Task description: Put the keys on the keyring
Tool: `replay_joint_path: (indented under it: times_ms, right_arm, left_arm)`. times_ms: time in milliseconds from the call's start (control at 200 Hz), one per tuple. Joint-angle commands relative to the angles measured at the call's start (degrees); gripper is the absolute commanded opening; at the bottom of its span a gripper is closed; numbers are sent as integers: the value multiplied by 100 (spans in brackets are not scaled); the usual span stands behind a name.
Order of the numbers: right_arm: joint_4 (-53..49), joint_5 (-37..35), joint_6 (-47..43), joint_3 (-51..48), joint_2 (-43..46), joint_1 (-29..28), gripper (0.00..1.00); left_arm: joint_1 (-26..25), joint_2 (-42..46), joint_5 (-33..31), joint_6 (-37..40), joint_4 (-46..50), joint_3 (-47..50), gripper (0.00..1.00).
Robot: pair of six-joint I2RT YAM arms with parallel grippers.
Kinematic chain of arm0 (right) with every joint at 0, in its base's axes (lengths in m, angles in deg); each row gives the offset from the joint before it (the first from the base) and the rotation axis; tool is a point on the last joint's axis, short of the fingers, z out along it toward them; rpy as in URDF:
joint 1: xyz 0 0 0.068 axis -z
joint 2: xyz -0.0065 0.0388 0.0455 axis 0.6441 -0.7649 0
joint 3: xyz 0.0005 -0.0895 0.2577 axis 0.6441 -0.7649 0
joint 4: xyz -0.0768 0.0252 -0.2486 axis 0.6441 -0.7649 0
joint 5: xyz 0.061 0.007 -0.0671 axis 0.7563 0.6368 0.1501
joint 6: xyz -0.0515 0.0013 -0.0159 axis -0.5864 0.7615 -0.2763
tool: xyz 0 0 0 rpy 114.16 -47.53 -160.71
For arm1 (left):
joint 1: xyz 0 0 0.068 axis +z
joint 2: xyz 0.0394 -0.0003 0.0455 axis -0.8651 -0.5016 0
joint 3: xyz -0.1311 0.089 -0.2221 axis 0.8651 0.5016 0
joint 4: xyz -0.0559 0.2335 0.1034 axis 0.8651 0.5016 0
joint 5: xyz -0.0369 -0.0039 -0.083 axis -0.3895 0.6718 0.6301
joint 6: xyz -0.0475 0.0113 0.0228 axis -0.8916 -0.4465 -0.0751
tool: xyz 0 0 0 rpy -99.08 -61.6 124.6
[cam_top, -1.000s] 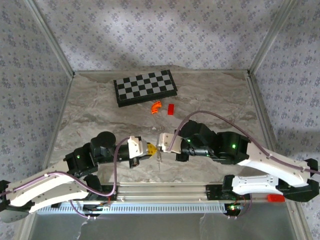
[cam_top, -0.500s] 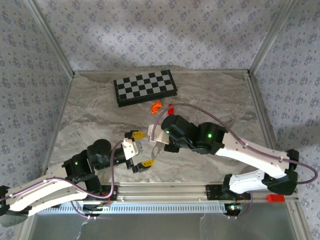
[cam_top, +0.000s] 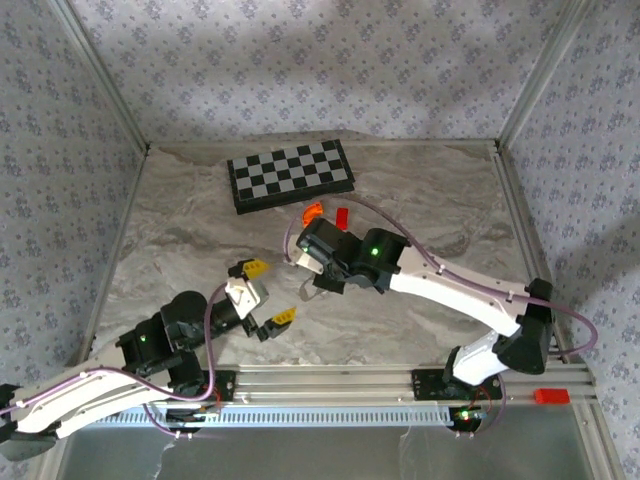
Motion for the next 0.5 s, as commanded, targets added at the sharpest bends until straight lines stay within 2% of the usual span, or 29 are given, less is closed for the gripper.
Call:
replay_joint_path:
  times_ms: [0,495]
  right_arm:
    - [-91,42,133,401,-145,170,0]
    - [-325,92,66,1438,-1052,952,0]
  left_arm:
    - [-7,111,-154,-126,6,13,99]
    - [-7,370,-347,-294,89,195,100]
